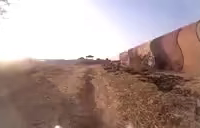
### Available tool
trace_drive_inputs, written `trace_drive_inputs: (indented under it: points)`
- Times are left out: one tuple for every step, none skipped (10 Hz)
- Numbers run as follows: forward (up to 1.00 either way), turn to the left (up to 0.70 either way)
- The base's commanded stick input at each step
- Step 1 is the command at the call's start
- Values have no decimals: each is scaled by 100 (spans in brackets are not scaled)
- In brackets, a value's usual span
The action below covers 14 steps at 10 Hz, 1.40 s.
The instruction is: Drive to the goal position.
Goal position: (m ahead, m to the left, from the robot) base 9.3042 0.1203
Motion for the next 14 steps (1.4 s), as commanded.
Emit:
trace_drive_inputs:
  points:
    - [70,0]
    - [70,0]
    - [70,0]
    - [70,0]
    - [70,0]
    - [70,14]
    - [70,31]
    - [70,0]
    - [70,0]
    - [70,0]
    - [70,0]
    - [70,19]
    - [70,29]
    - [70,28]
